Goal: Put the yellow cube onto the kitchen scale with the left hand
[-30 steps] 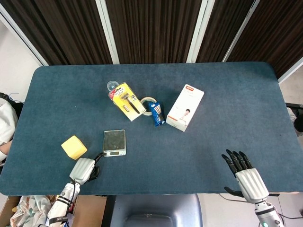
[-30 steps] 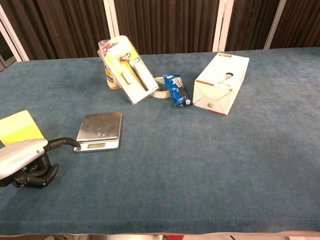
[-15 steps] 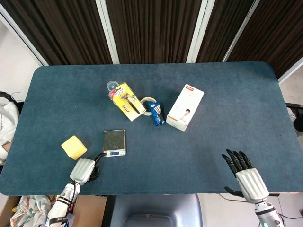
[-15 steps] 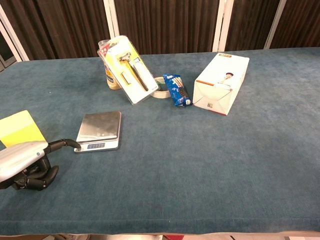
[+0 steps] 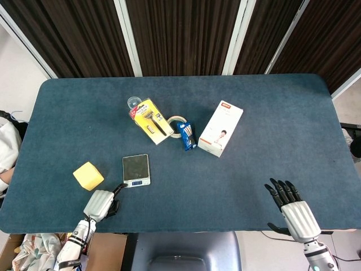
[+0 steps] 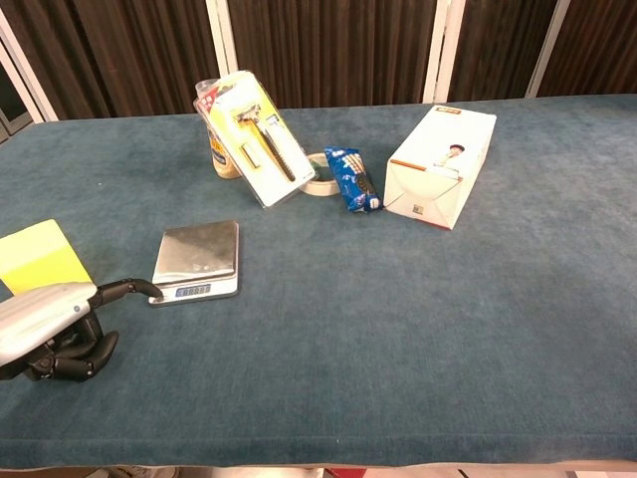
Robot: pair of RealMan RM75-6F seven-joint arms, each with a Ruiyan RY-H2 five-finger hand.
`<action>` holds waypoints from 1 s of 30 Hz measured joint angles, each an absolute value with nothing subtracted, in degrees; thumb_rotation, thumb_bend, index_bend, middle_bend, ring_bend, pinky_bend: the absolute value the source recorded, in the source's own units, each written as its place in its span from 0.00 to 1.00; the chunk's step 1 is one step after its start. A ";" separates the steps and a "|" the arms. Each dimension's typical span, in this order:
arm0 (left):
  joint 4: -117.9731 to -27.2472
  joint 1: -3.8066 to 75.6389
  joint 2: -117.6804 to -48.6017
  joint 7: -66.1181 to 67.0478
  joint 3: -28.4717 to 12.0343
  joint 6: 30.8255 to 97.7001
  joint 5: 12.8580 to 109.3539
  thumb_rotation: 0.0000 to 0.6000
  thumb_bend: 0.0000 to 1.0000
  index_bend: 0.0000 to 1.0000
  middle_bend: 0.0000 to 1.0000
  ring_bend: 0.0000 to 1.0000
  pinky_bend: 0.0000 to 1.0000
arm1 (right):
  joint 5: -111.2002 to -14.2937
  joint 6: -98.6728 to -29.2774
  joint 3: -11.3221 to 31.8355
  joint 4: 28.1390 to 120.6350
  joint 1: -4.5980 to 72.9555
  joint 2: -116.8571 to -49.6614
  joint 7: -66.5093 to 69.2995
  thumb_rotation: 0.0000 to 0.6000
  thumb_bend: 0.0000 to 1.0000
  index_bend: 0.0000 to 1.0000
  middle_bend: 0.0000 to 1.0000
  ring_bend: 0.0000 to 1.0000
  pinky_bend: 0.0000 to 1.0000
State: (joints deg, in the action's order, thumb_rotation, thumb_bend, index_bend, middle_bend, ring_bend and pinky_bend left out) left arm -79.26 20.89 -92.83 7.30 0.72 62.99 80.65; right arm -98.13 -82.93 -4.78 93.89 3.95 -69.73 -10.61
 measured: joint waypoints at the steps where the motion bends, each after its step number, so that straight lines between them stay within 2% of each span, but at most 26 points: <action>1: -79.22 20.87 -92.87 6.84 0.57 63.72 81.15 1.00 0.60 0.07 1.00 1.00 1.00 | -98.18 -82.96 -4.81 93.90 3.93 -69.70 -10.57 1.00 0.19 0.00 0.00 0.00 0.00; 5: -79.06 20.66 -92.82 4.28 -0.19 68.09 84.16 1.00 0.54 0.00 0.95 1.00 1.00 | -98.43 -83.08 -4.96 93.94 3.88 -69.57 -10.36 1.00 0.19 0.00 0.00 0.00 0.00; 7: -79.27 20.50 -92.37 3.10 -0.75 71.24 86.09 1.00 0.52 0.00 0.88 1.00 1.00 | -98.55 -83.23 -5.01 93.97 3.84 -69.50 -10.22 1.00 0.19 0.00 0.00 0.00 0.00; 9: -79.88 20.22 -91.55 2.20 -1.37 74.58 87.85 1.00 0.51 0.00 0.77 0.97 0.99 | -98.67 -83.33 -5.08 93.97 3.78 -69.43 -10.14 1.00 0.19 0.00 0.00 0.00 0.00; 10: -80.25 20.06 -91.10 1.94 -1.65 76.00 88.54 1.00 0.49 0.00 0.66 0.89 0.94 | -98.74 -83.35 -5.12 93.98 3.77 -69.42 -10.13 1.00 0.19 0.00 0.00 0.00 0.00; 11: -80.69 19.86 -90.57 1.77 -1.94 77.38 89.16 1.00 0.47 0.00 0.55 0.76 0.85 | -98.79 -83.35 -5.16 93.99 3.76 -69.42 -10.11 1.00 0.19 0.00 0.00 0.00 0.00; 13: -81.95 19.40 -88.91 1.82 -2.58 79.83 90.14 1.00 0.43 0.00 0.27 0.33 0.50 | -98.95 -83.37 -5.26 94.02 3.74 -69.43 -10.09 1.00 0.19 0.00 0.00 0.00 0.00; 14: -82.51 19.22 -88.15 2.13 -2.84 80.32 90.25 1.00 0.41 0.00 0.16 0.15 0.35 | -99.01 -83.37 -5.30 94.04 3.72 -69.43 -10.10 1.00 0.19 0.00 0.00 0.00 0.00; 16: -83.29 18.88 -87.01 3.58 -3.53 80.73 89.89 1.00 0.40 0.00 0.04 0.02 0.17 | -99.19 -83.40 -5.41 94.10 3.70 -69.42 -10.05 1.00 0.19 0.00 0.00 0.00 0.00; 17: -83.35 18.76 -86.68 4.27 -3.84 80.75 89.45 1.00 0.39 0.00 0.02 0.00 0.12 | -99.27 -83.39 -5.47 94.12 3.70 -69.42 -10.00 1.00 0.19 0.00 0.00 0.00 0.00; 22: -83.11 18.53 -85.79 5.28 -4.88 79.67 87.06 1.00 0.36 0.00 0.00 0.00 0.00 | -99.40 -83.24 -5.59 94.13 3.73 -69.43 -10.01 1.00 0.19 0.00 0.00 0.00 0.00; 30: -76.88 20.52 -86.93 6.26 -5.87 67.96 77.27 1.00 0.35 0.00 0.00 0.00 0.00 | -99.43 -82.79 -5.68 94.18 4.02 -69.09 -9.29 1.00 0.19 0.00 0.00 0.00 0.00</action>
State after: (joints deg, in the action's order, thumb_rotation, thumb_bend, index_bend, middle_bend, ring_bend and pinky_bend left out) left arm -76.88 20.52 -86.93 6.26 -5.87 67.96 77.27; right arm -99.43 -82.79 -5.68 94.18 4.02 -69.09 -9.29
